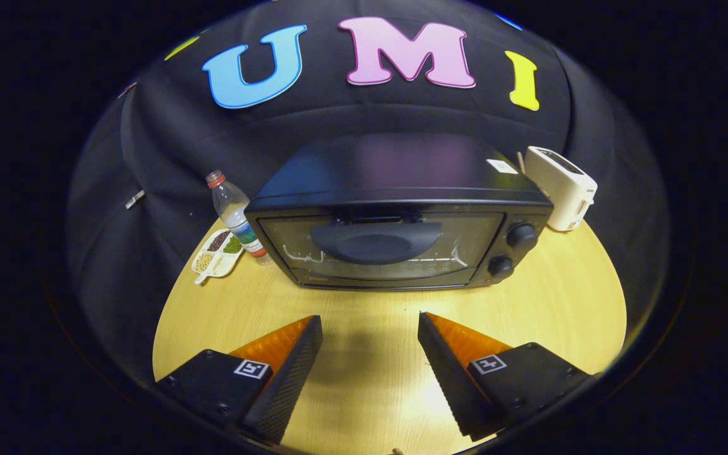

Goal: Open the toaster oven, put the food inside, and close the toaster oven door.

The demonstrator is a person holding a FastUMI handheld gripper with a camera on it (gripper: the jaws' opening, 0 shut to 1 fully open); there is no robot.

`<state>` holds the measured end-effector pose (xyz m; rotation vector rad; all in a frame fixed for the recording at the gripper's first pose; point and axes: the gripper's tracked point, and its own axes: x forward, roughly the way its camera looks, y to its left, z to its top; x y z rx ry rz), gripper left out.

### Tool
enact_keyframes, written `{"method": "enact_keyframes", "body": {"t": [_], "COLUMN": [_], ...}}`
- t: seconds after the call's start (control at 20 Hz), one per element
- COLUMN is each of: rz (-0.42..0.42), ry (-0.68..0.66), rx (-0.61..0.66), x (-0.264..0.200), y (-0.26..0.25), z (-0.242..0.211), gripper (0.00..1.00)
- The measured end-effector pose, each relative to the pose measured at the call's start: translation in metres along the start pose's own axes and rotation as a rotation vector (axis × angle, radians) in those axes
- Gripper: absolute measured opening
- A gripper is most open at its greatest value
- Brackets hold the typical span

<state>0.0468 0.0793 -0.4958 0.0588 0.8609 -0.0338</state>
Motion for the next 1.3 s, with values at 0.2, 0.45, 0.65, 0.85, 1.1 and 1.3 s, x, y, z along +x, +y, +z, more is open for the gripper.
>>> {"method": "enact_keyframes", "body": {"t": [0.2,0.45,0.65,0.85,1.1,1.3], "rz": [-0.011,-0.033,-0.084,-0.065,-0.065,-0.007], "ry": [-0.093,-0.303,-0.486,-0.622,-0.688,-0.694], "rx": [0.057,-0.022,-0.098,-0.077,-0.131,-0.100], "x": [-0.045,-0.130,-0.215,-0.286,-0.347,-0.373], "y": [-0.035,-0.090,-0.129,-0.142,-0.143,-0.136], "z": [0.029,0.102,0.175,0.232,0.257,0.258], "gripper": [0.99,0.99,0.99,0.99,0.99,0.97]}}
